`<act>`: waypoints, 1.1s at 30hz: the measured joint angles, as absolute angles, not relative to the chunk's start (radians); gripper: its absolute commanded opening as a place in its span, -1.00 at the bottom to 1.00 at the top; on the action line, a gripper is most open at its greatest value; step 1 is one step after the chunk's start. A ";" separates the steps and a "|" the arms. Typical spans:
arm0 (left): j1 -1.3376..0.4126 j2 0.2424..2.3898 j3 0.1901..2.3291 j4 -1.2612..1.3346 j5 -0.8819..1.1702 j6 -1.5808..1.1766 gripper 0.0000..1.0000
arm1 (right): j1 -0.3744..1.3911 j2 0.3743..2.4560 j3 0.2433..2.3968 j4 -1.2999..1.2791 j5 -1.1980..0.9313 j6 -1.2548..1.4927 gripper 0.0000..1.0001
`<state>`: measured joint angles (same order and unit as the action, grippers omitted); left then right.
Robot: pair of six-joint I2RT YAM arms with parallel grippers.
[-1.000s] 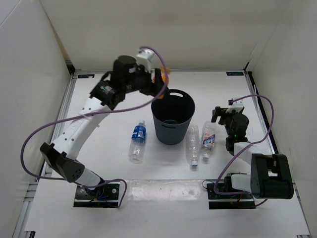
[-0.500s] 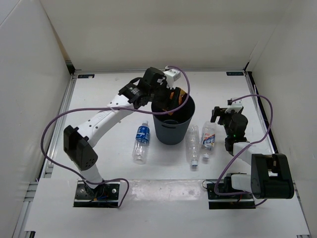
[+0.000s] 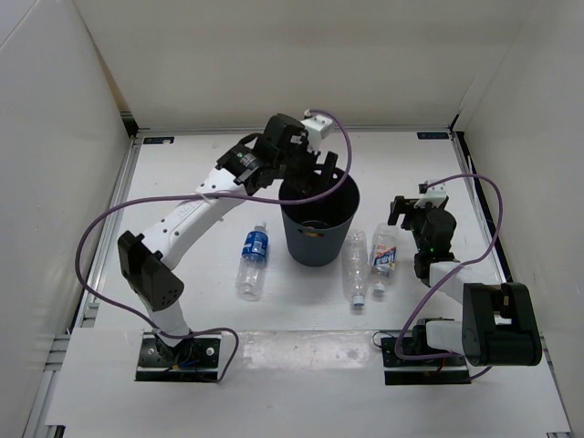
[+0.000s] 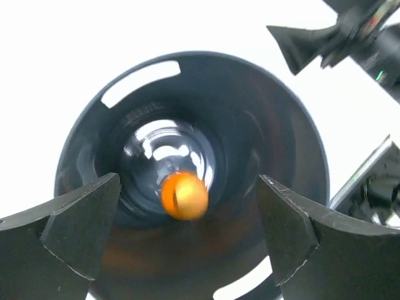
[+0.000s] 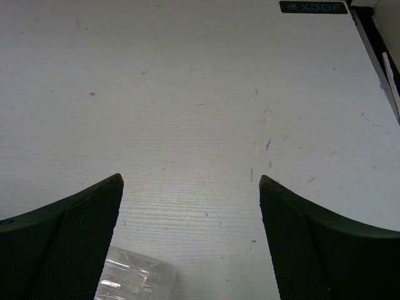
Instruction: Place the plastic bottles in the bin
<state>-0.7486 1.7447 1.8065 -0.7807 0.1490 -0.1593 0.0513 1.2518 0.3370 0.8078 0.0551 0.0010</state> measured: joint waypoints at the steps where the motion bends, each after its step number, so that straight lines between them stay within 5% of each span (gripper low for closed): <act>1: -0.746 1.744 1.838 -0.789 0.133 -0.153 1.00 | 0.052 1.252 0.337 0.808 0.056 0.001 0.81; 7: -0.705 1.645 1.955 -0.745 -0.060 -0.104 1.00 | 0.055 1.252 0.337 0.808 0.059 0.001 0.81; 16: -0.464 1.256 1.691 -0.512 -0.331 -0.164 1.00 | 0.055 1.252 0.337 0.809 0.062 0.001 0.81; 21: -0.364 1.245 1.540 -0.585 -0.293 -0.310 1.00 | 0.056 1.252 0.337 0.810 0.065 0.001 0.81; 28: -0.366 1.230 1.004 -0.549 -0.065 -0.416 1.00 | 0.061 1.252 0.337 0.810 0.075 0.001 0.81; 33: -0.369 1.180 0.894 -0.514 0.027 -0.426 1.00 | 0.061 1.252 0.337 0.810 0.076 0.001 0.81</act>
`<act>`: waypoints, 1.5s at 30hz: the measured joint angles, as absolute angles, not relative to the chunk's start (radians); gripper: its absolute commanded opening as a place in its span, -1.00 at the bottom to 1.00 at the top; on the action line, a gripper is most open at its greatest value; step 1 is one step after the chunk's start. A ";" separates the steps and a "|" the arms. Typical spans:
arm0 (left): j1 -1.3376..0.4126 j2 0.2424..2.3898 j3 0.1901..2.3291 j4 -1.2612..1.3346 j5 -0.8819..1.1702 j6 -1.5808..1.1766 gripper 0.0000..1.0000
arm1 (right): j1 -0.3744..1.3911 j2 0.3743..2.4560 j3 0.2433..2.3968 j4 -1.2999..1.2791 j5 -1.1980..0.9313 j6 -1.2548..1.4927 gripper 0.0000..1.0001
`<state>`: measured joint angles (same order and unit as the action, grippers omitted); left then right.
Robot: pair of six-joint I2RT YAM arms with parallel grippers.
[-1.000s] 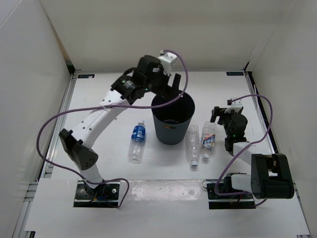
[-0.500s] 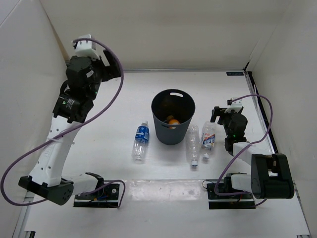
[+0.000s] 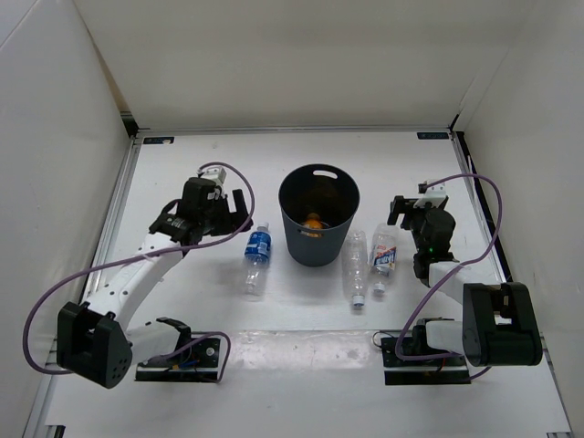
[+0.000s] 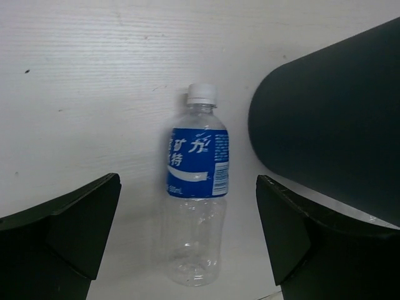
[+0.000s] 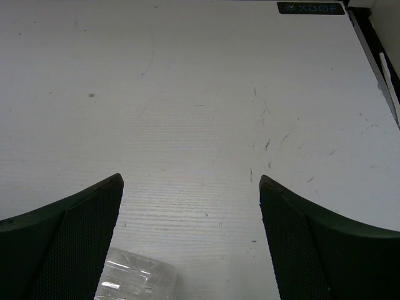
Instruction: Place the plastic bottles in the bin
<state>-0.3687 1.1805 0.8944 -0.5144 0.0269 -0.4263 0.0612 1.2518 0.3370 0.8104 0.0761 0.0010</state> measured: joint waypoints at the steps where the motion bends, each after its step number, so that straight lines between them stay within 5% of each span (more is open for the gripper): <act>1: -0.369 1.177 0.893 -0.504 0.044 -0.424 1.00 | 0.061 1.252 0.337 0.810 0.076 0.001 0.81; 38: -0.514 1.626 0.920 -0.482 0.138 -0.401 1.00 | 0.061 1.252 0.337 0.810 0.076 0.001 0.81; 45: -0.514 1.633 0.932 -0.526 0.108 -0.410 0.63 | 0.061 1.252 0.337 0.810 0.076 0.001 0.81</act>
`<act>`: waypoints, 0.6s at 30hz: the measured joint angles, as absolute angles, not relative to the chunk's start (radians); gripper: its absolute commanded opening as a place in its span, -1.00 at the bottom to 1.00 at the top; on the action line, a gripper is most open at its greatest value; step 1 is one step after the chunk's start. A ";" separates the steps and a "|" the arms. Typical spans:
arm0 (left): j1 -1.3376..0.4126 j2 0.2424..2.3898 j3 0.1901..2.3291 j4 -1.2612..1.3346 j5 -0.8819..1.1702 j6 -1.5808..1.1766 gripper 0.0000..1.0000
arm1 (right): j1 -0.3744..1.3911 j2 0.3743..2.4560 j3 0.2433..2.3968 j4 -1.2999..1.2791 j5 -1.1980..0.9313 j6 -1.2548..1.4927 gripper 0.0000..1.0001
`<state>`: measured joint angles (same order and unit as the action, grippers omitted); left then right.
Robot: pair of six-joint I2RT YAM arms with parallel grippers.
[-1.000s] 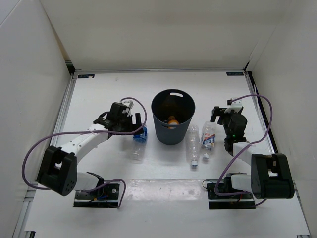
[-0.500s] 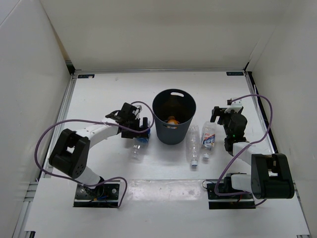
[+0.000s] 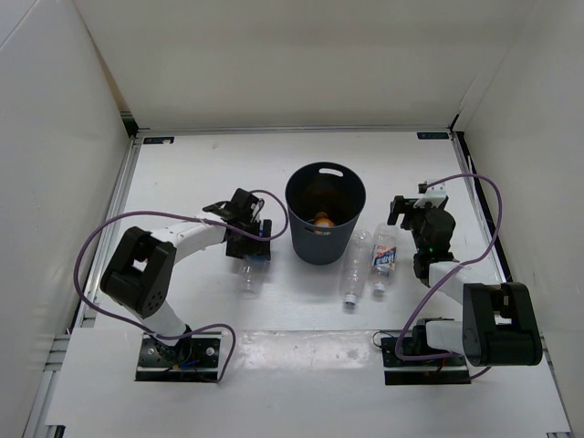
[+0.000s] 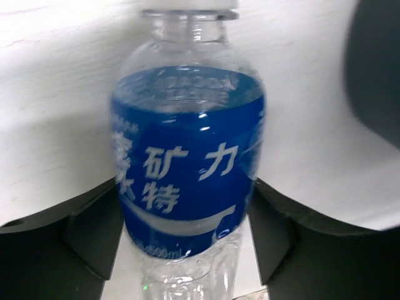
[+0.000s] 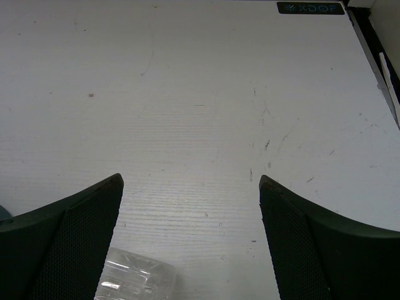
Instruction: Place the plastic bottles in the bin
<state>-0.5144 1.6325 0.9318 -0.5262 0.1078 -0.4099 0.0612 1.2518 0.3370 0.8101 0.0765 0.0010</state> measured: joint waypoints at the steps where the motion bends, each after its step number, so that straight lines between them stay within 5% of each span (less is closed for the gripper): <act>1: -0.514 1.633 0.933 -0.535 0.097 -0.411 0.60 | 0.061 1.252 0.337 0.810 0.076 0.001 0.81; 7: -0.490 1.630 1.011 -0.638 -0.010 -0.415 -0.10 | 0.061 1.252 0.337 0.810 0.076 0.001 0.81; 18: -0.389 1.538 1.424 -0.746 -0.272 -0.348 -0.12 | 0.061 1.252 0.337 0.810 0.076 0.001 0.81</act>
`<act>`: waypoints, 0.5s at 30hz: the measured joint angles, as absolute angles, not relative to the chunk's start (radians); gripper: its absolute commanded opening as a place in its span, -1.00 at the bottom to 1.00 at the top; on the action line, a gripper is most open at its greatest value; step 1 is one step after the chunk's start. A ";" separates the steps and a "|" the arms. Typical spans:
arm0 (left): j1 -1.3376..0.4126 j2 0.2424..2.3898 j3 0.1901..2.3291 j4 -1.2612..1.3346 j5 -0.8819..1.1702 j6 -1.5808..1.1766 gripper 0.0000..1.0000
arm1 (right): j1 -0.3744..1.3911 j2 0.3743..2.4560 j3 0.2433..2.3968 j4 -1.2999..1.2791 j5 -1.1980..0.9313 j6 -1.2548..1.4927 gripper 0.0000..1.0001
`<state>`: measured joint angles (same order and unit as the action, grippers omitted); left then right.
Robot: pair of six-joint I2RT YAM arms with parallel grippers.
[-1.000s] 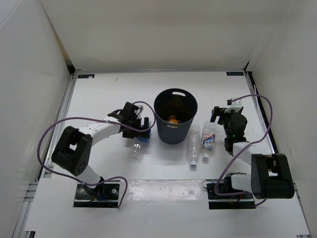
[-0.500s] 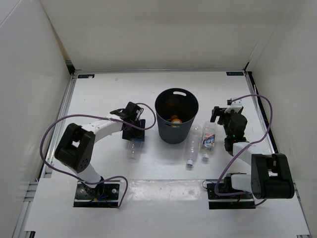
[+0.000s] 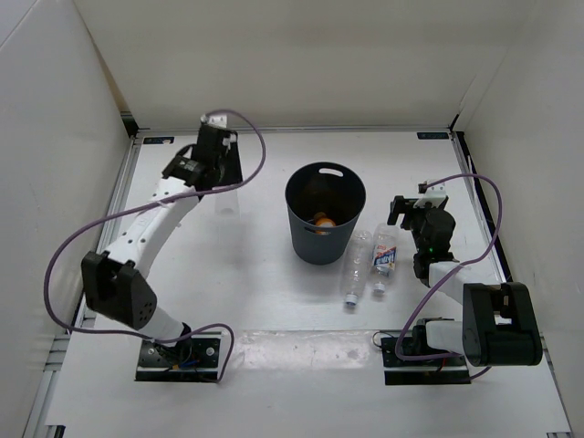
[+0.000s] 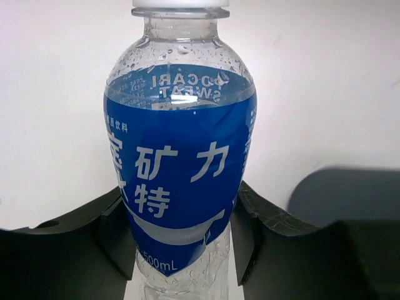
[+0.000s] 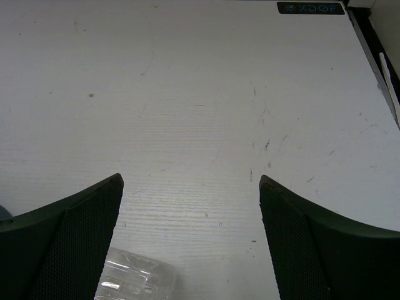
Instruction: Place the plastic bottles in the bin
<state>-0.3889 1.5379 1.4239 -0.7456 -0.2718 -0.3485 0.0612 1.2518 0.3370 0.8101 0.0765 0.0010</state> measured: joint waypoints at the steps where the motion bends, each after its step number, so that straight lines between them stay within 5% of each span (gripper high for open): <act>1: -0.388 1.523 1.467 -0.728 -0.279 -0.336 -0.12 | 0.061 1.252 0.337 0.810 0.076 0.001 0.81; 15: -0.570 1.486 1.700 -0.417 -0.103 -0.201 -0.29 | 0.061 1.252 0.337 0.810 0.076 0.001 0.81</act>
